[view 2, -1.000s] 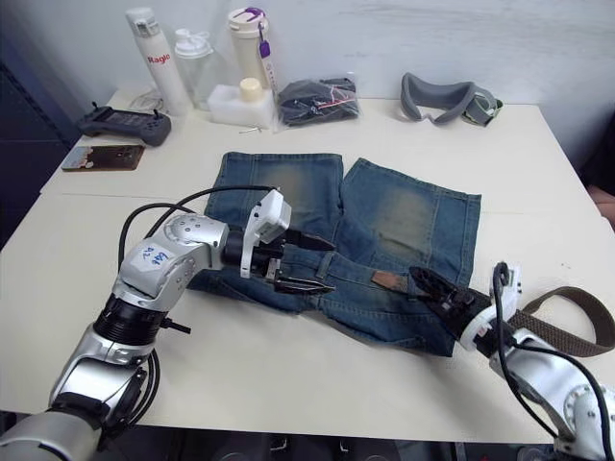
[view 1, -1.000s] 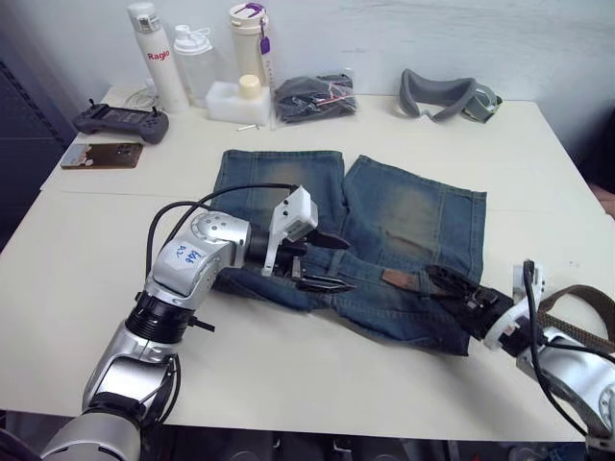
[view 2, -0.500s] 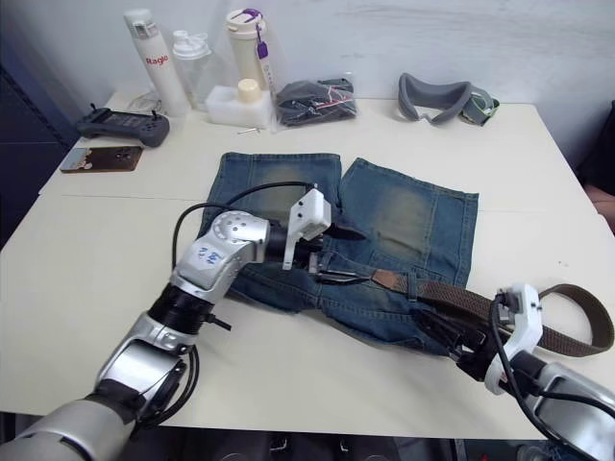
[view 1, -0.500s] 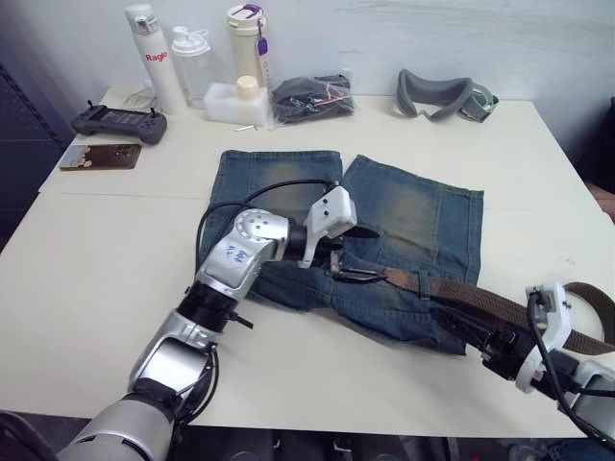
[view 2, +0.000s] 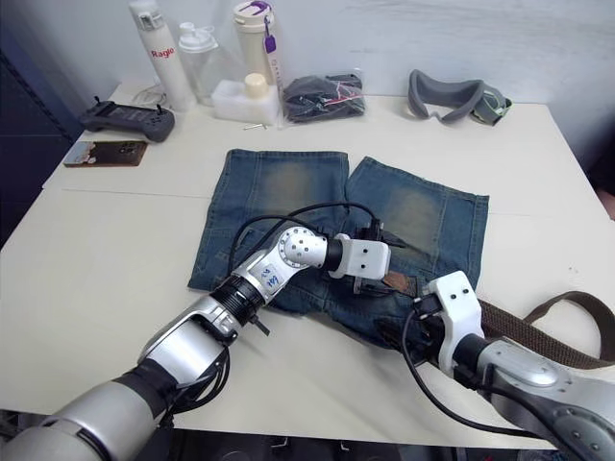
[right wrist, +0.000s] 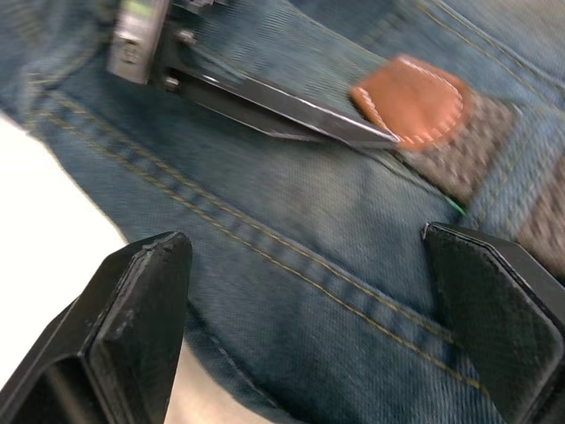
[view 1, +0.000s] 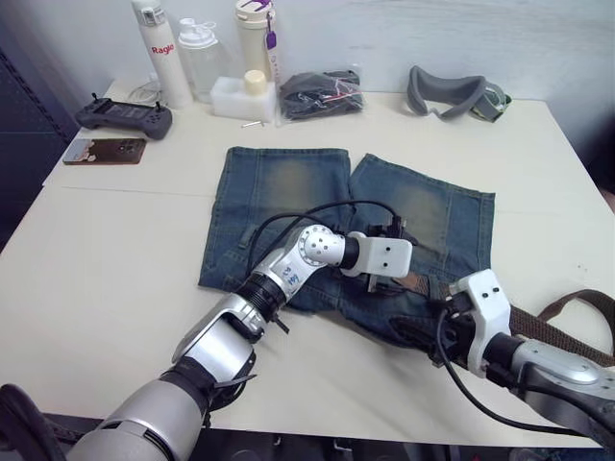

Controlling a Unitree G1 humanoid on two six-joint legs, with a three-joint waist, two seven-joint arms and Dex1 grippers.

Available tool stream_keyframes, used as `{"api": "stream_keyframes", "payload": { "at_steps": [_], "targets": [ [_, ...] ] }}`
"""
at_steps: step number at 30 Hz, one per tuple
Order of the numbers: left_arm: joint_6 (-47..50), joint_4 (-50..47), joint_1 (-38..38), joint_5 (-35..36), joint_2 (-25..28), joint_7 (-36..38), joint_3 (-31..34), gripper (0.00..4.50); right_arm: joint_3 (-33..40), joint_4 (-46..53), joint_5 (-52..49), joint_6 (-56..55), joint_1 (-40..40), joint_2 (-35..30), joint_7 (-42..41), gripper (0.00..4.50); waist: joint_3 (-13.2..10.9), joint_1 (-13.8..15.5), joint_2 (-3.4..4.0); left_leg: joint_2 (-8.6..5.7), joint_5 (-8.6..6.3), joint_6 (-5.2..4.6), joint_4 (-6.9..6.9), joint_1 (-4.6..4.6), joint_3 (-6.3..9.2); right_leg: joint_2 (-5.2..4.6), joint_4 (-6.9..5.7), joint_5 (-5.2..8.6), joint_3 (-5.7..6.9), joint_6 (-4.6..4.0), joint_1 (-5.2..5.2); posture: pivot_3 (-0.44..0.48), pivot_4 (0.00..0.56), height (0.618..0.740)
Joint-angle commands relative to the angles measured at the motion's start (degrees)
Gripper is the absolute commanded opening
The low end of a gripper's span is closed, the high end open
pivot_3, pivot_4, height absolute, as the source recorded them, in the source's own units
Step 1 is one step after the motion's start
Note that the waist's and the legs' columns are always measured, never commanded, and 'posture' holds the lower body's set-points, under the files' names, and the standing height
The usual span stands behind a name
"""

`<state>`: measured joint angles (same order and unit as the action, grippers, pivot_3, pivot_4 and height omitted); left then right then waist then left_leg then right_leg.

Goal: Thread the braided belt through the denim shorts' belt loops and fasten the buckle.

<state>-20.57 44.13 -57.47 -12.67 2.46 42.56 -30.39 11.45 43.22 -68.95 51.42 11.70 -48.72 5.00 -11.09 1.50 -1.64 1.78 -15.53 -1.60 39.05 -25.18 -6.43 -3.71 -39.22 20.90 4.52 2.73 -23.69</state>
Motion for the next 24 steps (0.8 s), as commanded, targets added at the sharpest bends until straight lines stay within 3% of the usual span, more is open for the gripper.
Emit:
{"api": "stream_keyframes", "payload": {
  "at_steps": [1, 8, 16, 19, 24],
  "targets": [
    [-2.12, 1.94, -1.03, -1.92, -1.69, -1.08, -0.14, 4.50, 1.09, -0.81, 1.73, 0.06, 0.16, 1.85, 1.28, 4.46, 0.00, 0.00, 0.00, 0.00, 0.00, 0.00, 0.04, 0.04, 0.00, 0.00, -0.04, 0.00, 0.00, 0.00, 0.03, 0.000, 0.150, 0.683],
    [-6.25, 3.88, -2.03, -7.43, -1.44, -2.22, -2.45, 4.50, 0.90, -3.02, 2.74, 2.46, -0.42, 4.09, 3.07, 4.46, 0.00, 0.00, 0.00, -0.03, -0.07, -0.21, 0.11, 0.14, 0.04, -0.07, -0.21, -0.11, 0.02, -0.05, 0.10, 0.000, 0.150, 0.683],
    [-4.66, 8.21, -4.09, -11.87, -2.50, -2.00, -4.80, 4.50, 1.91, -4.13, 1.99, 4.59, -2.09, 5.66, 4.88, 4.46, 0.06, 0.02, -0.06, -0.03, -0.05, -0.36, 0.16, 0.25, 0.05, -0.10, -0.24, -0.23, 0.03, -0.07, 0.23, 0.000, 0.150, 0.683],
    [-3.58, 9.80, -4.79, -13.63, -2.96, -0.98, -6.36, 3.70, 2.16, -3.93, 1.29, 5.29, -2.68, 5.96, 5.53, 4.50, 0.10, 0.05, -0.09, -0.09, 0.00, -0.47, 0.16, 0.24, 0.05, -0.18, -0.23, -0.33, 0.05, -0.02, 0.25, 0.000, 0.150, 0.683],
    [-1.03, 10.40, -4.47, -12.99, -3.41, 1.92, -6.07, 1.62, 3.01, -3.89, 0.40, 6.24, -3.32, 6.41, 6.47, 4.50, 0.14, 0.05, -0.14, -0.23, 0.06, -0.62, 0.16, 0.24, 0.03, -0.40, -0.20, -0.44, 0.11, 0.07, 0.29, 0.000, 0.150, 0.683]
  ]
}}
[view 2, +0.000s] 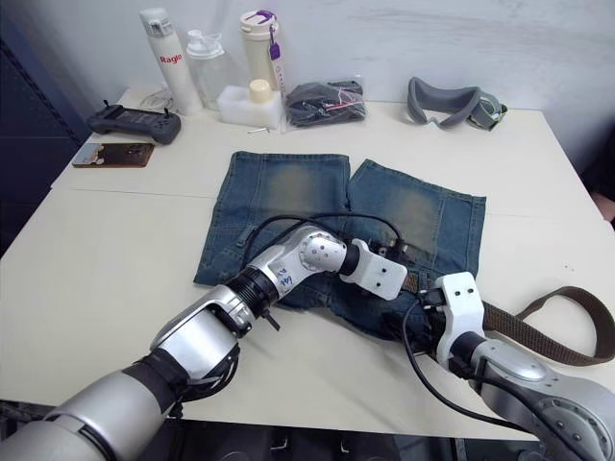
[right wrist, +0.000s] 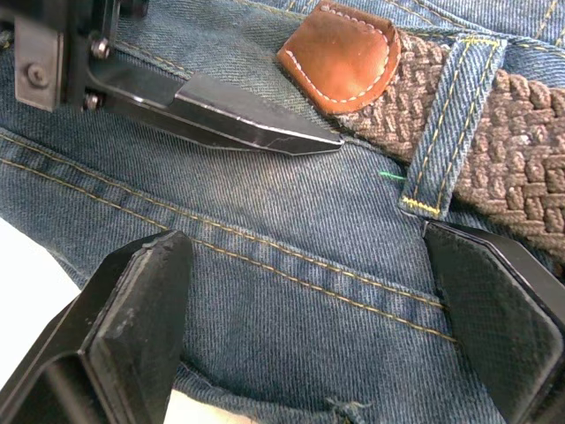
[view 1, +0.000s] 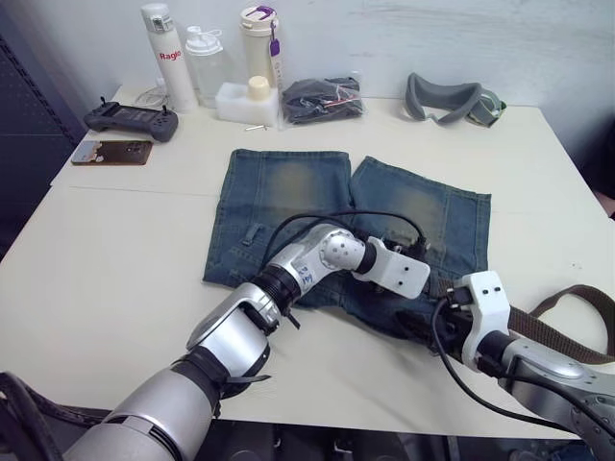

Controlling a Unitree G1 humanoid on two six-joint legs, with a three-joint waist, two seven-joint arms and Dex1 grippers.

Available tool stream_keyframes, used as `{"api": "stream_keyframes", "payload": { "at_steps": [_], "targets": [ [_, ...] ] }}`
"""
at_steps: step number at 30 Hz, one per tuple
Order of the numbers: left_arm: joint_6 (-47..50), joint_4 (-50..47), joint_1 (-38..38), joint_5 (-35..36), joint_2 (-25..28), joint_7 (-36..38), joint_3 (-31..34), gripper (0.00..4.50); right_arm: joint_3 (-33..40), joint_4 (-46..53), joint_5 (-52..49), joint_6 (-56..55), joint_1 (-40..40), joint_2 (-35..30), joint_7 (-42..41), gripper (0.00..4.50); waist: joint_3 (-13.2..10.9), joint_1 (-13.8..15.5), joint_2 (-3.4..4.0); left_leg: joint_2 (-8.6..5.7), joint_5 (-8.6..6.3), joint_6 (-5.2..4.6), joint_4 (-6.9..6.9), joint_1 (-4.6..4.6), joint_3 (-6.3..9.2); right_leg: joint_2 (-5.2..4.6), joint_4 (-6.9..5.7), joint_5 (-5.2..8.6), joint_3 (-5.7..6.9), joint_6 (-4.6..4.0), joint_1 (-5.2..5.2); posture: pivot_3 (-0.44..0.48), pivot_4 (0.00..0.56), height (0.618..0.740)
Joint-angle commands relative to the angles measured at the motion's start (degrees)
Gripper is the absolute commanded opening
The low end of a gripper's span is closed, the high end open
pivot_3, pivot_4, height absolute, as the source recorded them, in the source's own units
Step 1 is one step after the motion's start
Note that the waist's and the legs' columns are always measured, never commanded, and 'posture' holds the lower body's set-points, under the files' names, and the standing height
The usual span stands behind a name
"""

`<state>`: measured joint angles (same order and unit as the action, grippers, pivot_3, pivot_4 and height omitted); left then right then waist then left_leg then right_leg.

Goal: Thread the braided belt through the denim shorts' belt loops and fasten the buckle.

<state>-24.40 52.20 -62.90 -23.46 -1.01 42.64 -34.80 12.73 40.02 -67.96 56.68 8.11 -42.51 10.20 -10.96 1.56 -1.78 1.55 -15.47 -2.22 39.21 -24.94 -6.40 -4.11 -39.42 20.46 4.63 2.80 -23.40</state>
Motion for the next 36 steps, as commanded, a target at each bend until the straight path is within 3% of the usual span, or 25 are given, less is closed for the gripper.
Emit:
{"api": "stream_keyframes", "payload": {
  "at_steps": [1, 3, 4, 10, 14, 17, 24, 28, 32, 36],
  "targets": [
    [3.16, 2.11, 0.96, -1.74, -0.07, 1.55, -0.98, 1.16, 1.72, -0.64, -0.69, 1.17, 0.15, 0.33, 1.45, 4.50, 0.00, -0.02, 0.00, -0.02, 0.01, -0.03, 0.00, 0.00, 0.00, -0.03, 0.00, -0.01, 0.00, 0.01, 0.00, 0.000, 0.150, 0.683],
    [4.25, 1.28, 1.00, -0.51, -0.31, 1.44, 0.54, 0.26, 1.66, -0.57, -1.02, 1.60, 0.09, 0.59, 1.77, 4.50, 0.00, -0.06, 0.00, -0.05, 0.02, -0.07, 0.00, -0.01, 0.00, -0.06, 0.00, -0.02, 0.01, 0.03, -0.01, 0.000, 0.150, 0.683],
    [4.79, 0.61, 1.03, 0.04, -0.24, 1.37, 1.28, 0.02, 1.59, -0.62, -1.15, 1.85, 0.13, 0.76, 1.98, 4.50, 0.00, -0.06, 0.00, -0.05, 0.02, -0.08, 0.00, -0.02, 0.00, -0.06, 0.00, -0.02, 0.02, 0.03, -0.02, 0.000, 0.150, 0.683],
    [10.17, -7.71, 2.56, 5.59, 1.72, 4.85, 6.56, 0.02, 1.20, -2.50, -1.16, 3.88, 0.33, 1.42, 3.98, 4.50, 0.00, -0.23, 0.00, -0.04, 0.03, -0.08, 0.00, -0.04, 0.00, -0.06, -0.03, -0.02, 0.03, 0.03, -0.05, 0.000, 0.150, 0.683],
    [24.41, -26.99, 6.81, 13.59, 6.44, 15.17, 10.82, 0.02, 1.80, -4.44, -1.07, 4.92, -0.47, 2.00, 5.61, 4.50, 0.02, -0.41, 0.03, -0.03, 0.23, 0.27, 0.00, -0.08, 0.00, -0.06, -0.09, 0.00, 0.06, -0.01, -0.12, 0.000, 0.150, 0.683],
    [32.32, -37.75, 8.87, 15.09, 11.30, 18.71, 12.21, 0.02, 2.27, -6.11, -1.18, 5.76, -1.30, 2.58, 6.56, 4.50, 0.02, -0.12, 0.04, -0.04, 0.30, 0.35, 0.00, -0.08, 0.07, -0.07, -0.07, 0.01, 0.12, -0.03, -0.04, 0.000, 0.150, 0.683],
    [42.21, -48.22, 11.35, 16.45, 20.11, 20.39, 14.46, 0.02, 0.76, -7.60, -0.73, 7.60, -3.48, 2.97, 5.29, 4.50, 0.06, -0.25, 0.03, -0.18, 0.32, 0.27, 0.00, 0.01, 0.12, -0.26, -0.03, -0.09, 0.16, 0.05, 0.10, 0.000, 0.150, 0.683],
    [43.76, -48.28, 12.60, 17.13, 19.15, 18.17, 14.18, 0.02, -0.01, -6.78, -1.58, 7.99, -4.89, 2.71, 2.41, 4.50, 0.12, -0.22, -0.06, -0.19, 0.33, 0.26, 0.00, 0.01, 0.14, -0.27, -0.02, -0.10, 0.19, 0.06, 0.11, 0.000, 0.150, 0.683],
    [48.88, -49.40, 12.55, 21.59, 14.89, 15.97, 16.49, 0.02, 1.05, 0.12, 0.86, 4.36, -5.36, -1.93, -7.27, 4.50, 0.09, -0.27, -0.01, -0.20, 0.32, 0.25, 0.00, -0.07, 0.13, -0.28, -0.04, -0.10, 0.19, 0.07, 0.03, 0.000, 0.150, 0.683],
    [52.49, -50.01, 12.45, 25.01, 13.45, 14.95, 18.28, 0.02, 8.77, 2.55, -5.00, 3.33, -3.41, -5.49, -11.87, 4.50, 0.03, -0.49, 0.30, -0.19, 0.36, 0.26, -0.08, -0.17, 0.11, -0.24, -0.08, -0.06, 0.21, 0.05, -0.14, 0.000, 0.150, 0.683]
  ]
}}
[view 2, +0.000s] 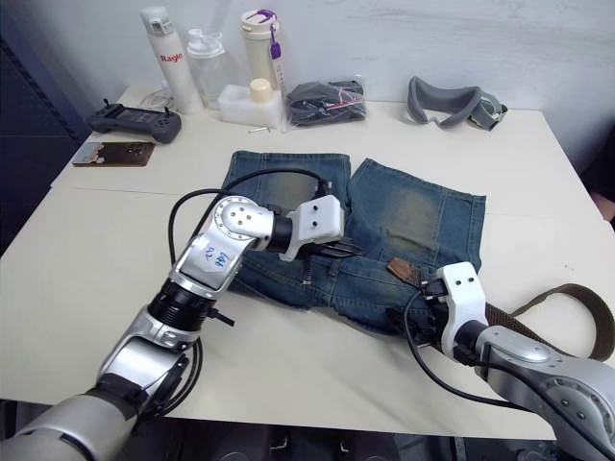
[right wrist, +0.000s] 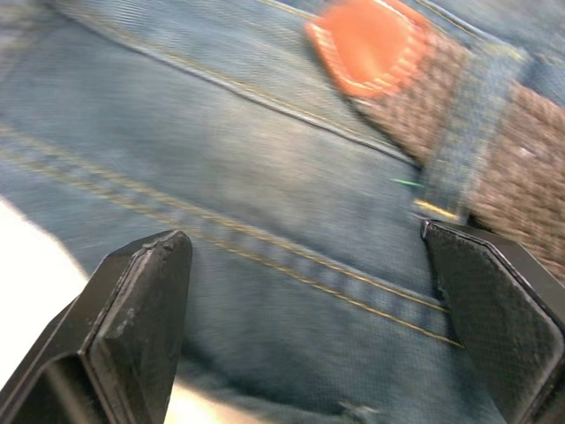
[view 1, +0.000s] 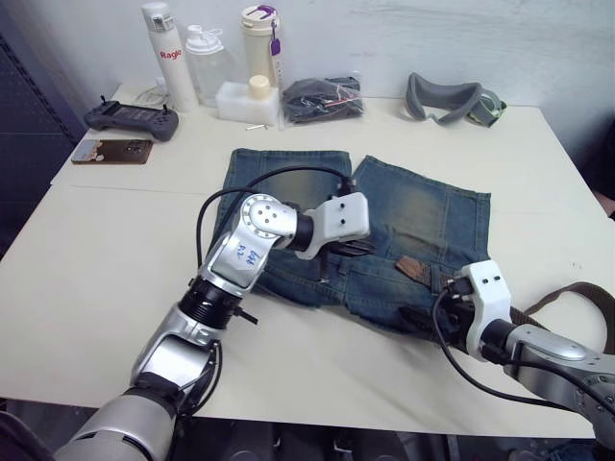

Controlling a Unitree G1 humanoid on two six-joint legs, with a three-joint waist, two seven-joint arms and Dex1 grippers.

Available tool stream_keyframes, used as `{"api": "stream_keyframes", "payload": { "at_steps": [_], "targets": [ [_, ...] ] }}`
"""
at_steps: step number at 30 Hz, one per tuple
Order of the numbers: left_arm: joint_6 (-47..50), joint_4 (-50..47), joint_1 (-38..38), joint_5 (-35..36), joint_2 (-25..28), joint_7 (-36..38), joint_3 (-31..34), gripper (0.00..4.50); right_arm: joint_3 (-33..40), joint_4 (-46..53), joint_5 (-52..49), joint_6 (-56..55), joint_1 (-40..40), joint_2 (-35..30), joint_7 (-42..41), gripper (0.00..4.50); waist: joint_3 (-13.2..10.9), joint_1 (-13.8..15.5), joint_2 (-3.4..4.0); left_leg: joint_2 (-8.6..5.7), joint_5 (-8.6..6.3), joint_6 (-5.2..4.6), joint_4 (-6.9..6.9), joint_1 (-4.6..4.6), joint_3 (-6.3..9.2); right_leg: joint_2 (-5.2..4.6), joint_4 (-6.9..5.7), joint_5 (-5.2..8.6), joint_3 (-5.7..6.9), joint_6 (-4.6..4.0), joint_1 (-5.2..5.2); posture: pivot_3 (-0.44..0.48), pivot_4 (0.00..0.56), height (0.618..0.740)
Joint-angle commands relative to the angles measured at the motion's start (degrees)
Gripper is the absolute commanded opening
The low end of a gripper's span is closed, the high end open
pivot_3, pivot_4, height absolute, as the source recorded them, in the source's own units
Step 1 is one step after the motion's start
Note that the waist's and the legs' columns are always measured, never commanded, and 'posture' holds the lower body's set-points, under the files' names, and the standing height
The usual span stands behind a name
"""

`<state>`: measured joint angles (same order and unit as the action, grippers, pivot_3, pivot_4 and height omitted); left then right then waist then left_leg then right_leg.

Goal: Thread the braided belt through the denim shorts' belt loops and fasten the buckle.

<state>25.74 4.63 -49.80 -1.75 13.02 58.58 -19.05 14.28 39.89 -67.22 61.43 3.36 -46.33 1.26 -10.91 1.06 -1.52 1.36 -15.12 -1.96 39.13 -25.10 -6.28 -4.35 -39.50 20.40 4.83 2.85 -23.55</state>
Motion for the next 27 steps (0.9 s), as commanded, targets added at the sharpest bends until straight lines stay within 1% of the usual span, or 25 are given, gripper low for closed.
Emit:
{"api": "stream_keyframes", "payload": {
  "at_steps": [1, 3, 6, 7, 9, 11, 15, 18, 23, 27],
  "targets": [
    [3.08, -2.44, -0.80, 4.32, -0.83, -1.13, 3.06, 0.02, 10.83, 1.91, -10.50, -2.08, 3.47, -1.22, -2.31, 4.50, -0.03, 0.01, 0.04, 0.01, 0.04, 0.06, -0.04, 0.00, 0.01, 0.04, -0.02, 0.02, 0.01, -0.02, -0.01, 0.000, 0.150, 0.683],
    [4.47, -2.57, -1.00, 6.32, -1.32, -1.37, 4.00, 0.02, 16.44, 0.40, -19.10, -3.72, 8.52, -0.05, 0.11, 4.50, -0.03, 0.31, 0.04, 0.05, 0.09, 0.12, -0.06, -0.01, 0.06, 0.09, -0.02, 0.04, 0.07, -0.05, 0.00, 0.000, 0.150, 0.683],
    [5.86, -3.00, -1.06, 8.68, -1.50, -1.36, 4.50, 0.02, 20.58, -1.22, -31.91, -8.37, 16.96, 2.75, 3.63, 4.50, -0.03, 0.51, 0.04, 0.05, 0.12, 0.14, -0.06, -0.01, 0.16, 0.10, -0.02, 0.07, 0.15, -0.10, 0.05, 0.000, 0.150, 0.683],
    [6.07, -3.10, -1.07, 9.09, -1.39, -1.30, 4.41, 0.02, 21.04, -1.50, -34.74, -9.63, 18.92, 3.15, 4.57, 4.50, -0.03, 0.42, 0.04, 0.04, 0.13, 0.13, -0.05, 0.00, 0.18, 0.10, -0.01, 0.07, 0.16, -0.10, 0.09, 0.000, 0.150, 0.683],
    [6.48, -4.07, -0.48, 10.29, -0.47, 0.38, 3.69, 0.02, 20.49, -2.80, -40.99, -14.17, 21.89, 6.39, 7.62, 4.50, -0.03, 0.34, 0.04, -0.01, 0.13, 0.09, -0.02, 0.00, 0.17, 0.05, -0.02, 0.05, 0.16, -0.06, 0.11, 0.000, 0.150, 0.683],
    [7.81, -4.99, 0.06, 11.68, -0.16, 0.82, 3.81, 0.02, 18.93, -4.53, -44.38, -18.17, 22.57, 9.48, 10.50, 4.50, -0.03, 0.04, 0.04, -0.02, 0.16, 0.05, 0.00, 0.01, 0.17, 0.03, -0.03, 0.00, 0.15, -0.03, 0.12, 0.000, 0.150, 0.683],
    [9.41, -5.97, 0.48, 12.80, 0.37, -0.02, 3.98, 0.02, 15.54, -8.52, -44.89, -22.75, 19.70, 12.90, 14.58, 4.50, -0.02, -0.34, 0.08, 0.00, 0.18, 0.04, -0.01, 0.09, 0.15, 0.03, -0.02, -0.08, 0.10, -0.08, 0.14, 0.000, 0.150, 0.683],
    [10.36, -6.85, 0.76, 13.26, 0.78, -0.86, 3.86, 0.02, 13.31, -12.40, -43.48, -24.38, 16.58, 14.64, 15.70, 4.50, -0.02, -0.38, 0.11, 0.00, 0.23, 0.13, -0.02, 0.05, 0.15, 0.04, -0.05, -0.06, 0.10, -0.11, 0.08, 0.000, 0.150, 0.683],
    [12.01, -8.60, 1.20, 14.23, 1.60, -2.15, 3.91, 0.02, 11.32, -15.69, -42.13, -25.49, 13.45, 15.90, 17.40, 4.50, -0.03, -0.21, 0.14, -0.01, 0.25, 0.14, -0.04, 0.03, 0.16, 0.05, -0.06, -0.04, 0.11, -0.14, 0.06, 0.000, 0.150, 0.683],
    [12.81, -9.70, 1.62, 14.42, 2.44, -2.91, 3.93, 0.02, 11.33, -17.14, -41.98, -26.63, 11.64, 16.95, 17.61, 4.50, -0.03, -0.19, 0.15, -0.01, 0.25, 0.14, -0.04, 0.04, 0.16, 0.04, -0.06, -0.04, 0.11, -0.14, 0.07, 0.000, 0.150, 0.683]
  ]
}}
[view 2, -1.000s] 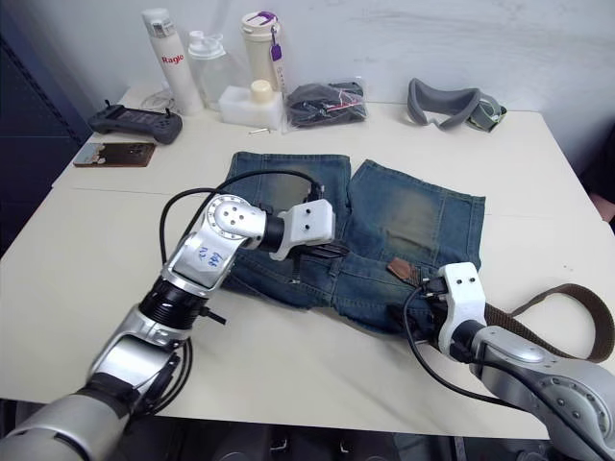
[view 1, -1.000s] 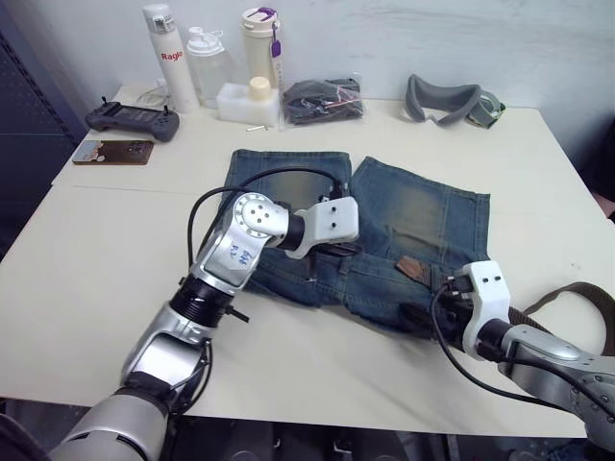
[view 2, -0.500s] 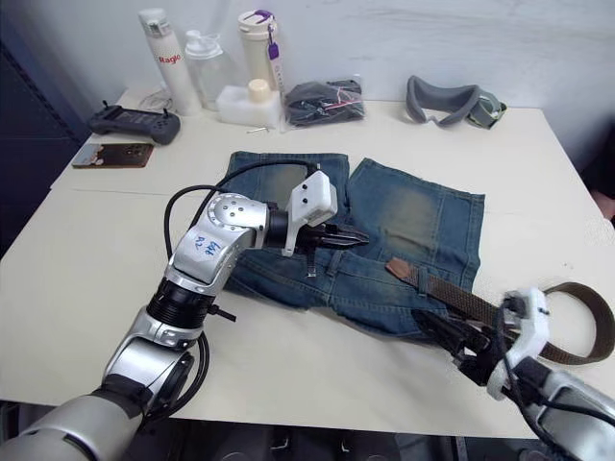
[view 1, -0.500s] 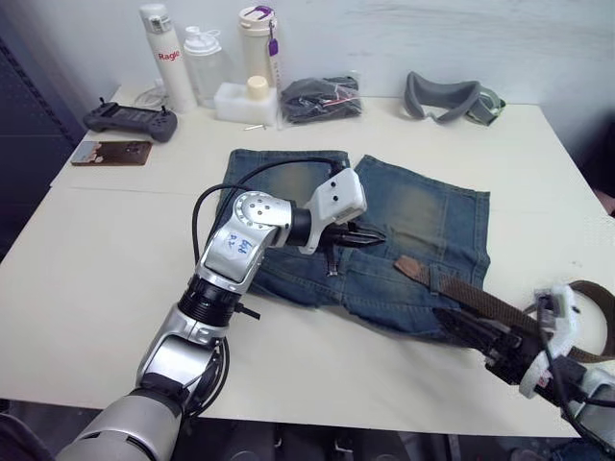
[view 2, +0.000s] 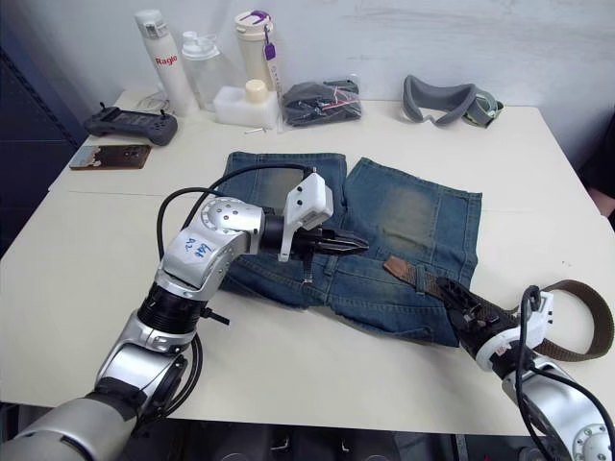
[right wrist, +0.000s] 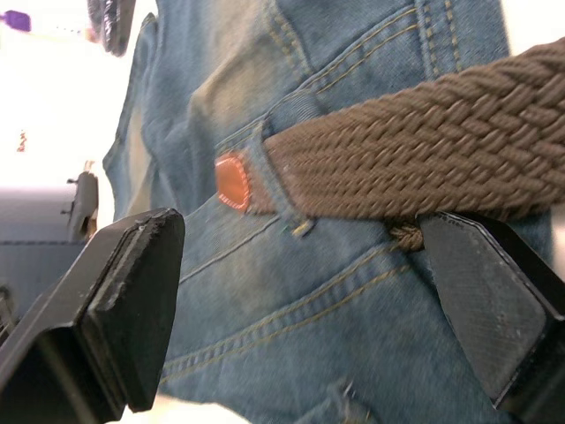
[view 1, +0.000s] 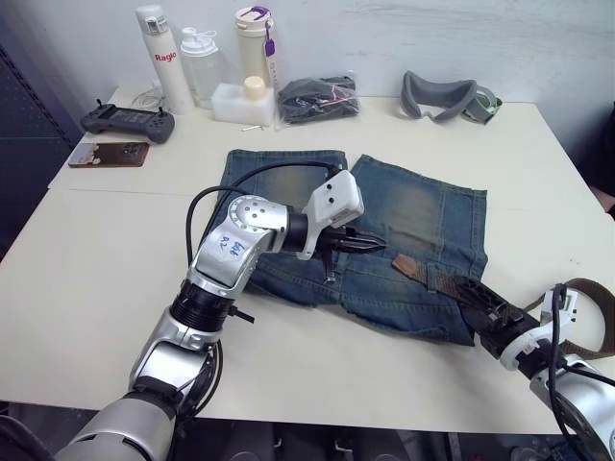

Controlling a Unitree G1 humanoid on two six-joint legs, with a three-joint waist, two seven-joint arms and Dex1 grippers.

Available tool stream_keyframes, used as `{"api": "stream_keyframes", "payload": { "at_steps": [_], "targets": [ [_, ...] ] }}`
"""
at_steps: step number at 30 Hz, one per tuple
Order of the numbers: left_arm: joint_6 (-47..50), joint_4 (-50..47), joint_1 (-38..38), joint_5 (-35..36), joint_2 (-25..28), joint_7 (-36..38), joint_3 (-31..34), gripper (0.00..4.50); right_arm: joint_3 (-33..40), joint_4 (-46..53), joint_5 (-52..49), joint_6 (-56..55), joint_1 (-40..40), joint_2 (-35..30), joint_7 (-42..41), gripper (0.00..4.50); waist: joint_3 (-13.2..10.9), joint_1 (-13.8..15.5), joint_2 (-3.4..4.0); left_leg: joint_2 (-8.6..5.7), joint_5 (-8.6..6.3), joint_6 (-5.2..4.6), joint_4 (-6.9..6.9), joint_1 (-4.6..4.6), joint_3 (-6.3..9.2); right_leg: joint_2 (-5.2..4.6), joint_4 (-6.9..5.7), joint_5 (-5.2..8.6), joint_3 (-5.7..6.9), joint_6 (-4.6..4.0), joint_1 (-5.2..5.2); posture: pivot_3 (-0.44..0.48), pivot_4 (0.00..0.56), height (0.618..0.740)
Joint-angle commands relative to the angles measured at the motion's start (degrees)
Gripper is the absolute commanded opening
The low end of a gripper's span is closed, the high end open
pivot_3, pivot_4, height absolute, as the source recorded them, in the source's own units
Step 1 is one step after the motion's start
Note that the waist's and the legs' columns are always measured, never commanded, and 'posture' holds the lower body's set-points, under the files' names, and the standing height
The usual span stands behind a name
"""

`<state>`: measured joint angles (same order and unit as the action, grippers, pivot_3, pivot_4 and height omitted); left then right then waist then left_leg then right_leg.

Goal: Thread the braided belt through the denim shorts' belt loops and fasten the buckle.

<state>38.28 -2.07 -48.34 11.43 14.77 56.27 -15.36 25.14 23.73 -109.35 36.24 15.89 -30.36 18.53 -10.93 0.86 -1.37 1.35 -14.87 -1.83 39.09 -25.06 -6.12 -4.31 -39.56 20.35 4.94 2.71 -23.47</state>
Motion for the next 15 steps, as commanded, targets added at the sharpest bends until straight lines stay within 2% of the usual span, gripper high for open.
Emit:
{"api": "stream_keyframes", "payload": {
  "at_steps": [1, 4, 6, 8, 13, 15],
  "targets": [
    [0.46, -3.19, 0.26, 1.32, 0.88, -0.75, 0.28, 0.02, 0.69, -1.18, -0.05, -1.86, -1.38, 1.47, 0.10, 4.50, 0.00, 0.01, 0.00, 0.00, 0.00, 0.00, 0.00, 0.00, 0.01, 0.00, 0.00, 0.00, 0.00, 0.00, 0.00, 0.000, 0.150, 0.683],
    [0.64, -3.45, 0.31, 1.58, 1.30, -1.10, 0.16, 0.02, 1.00, -1.33, -0.53, -2.15, -2.14, 2.40, -0.23, 4.50, 0.01, 0.00, 0.01, 0.00, 0.00, 0.00, 0.00, 0.00, 0.00, 0.01, -0.01, 0.00, 0.00, 0.00, -0.01, 0.000, 0.150, 0.683],
    [0.66, -3.55, 0.27, 1.68, 1.57, -1.30, 0.04, 0.00, 0.75, -1.17, -0.40, -2.07, -2.25, 2.75, -0.33, 3.96, 0.01, 0.02, 0.02, 0.00, 0.00, 0.00, 0.00, -0.01, 0.00, 0.00, -0.01, 0.00, 0.00, -0.01, -0.01, 0.000, 0.150, 0.683],
    [0.66, -3.57, 0.22, 1.83, 1.80, -1.43, -0.02, 0.00, 0.57, -0.89, -0.29, -2.23, -2.40, 3.24, -0.69, 3.25, 0.01, 0.04, 0.02, 0.00, 0.00, 0.00, 0.00, -0.01, 0.00, 0.00, -0.01, 0.00, 0.00, -0.01, -0.01, 0.000, 0.150, 0.683],
    [0.44, -3.32, -0.20, 1.93, 2.19, -1.72, -0.33, 0.00, 0.35, -1.82, 1.12, -2.78, -4.11, 4.56, -0.93, 0.85, 0.01, -0.02, 0.02, 0.00, 0.00, 0.00, 0.00, 0.00, 0.00, 0.00, -0.03, 0.00, 0.00, -0.01, -0.01, 0.000, 0.150, 0.683],
    [0.32, -3.23, -0.35, 1.90, 2.31, -1.82, -0.45, 0.00, 0.05, -2.44, 1.86, -2.54, -4.85, 4.59, -0.87, 0.05, 0.01, -0.01, 0.03, 0.00, 0.00, 0.00, 0.00, 0.00, 0.00, 0.00, -0.03, 0.00, 0.00, -0.01, -0.02, 0.000, 0.150, 0.683]
  ]
}}
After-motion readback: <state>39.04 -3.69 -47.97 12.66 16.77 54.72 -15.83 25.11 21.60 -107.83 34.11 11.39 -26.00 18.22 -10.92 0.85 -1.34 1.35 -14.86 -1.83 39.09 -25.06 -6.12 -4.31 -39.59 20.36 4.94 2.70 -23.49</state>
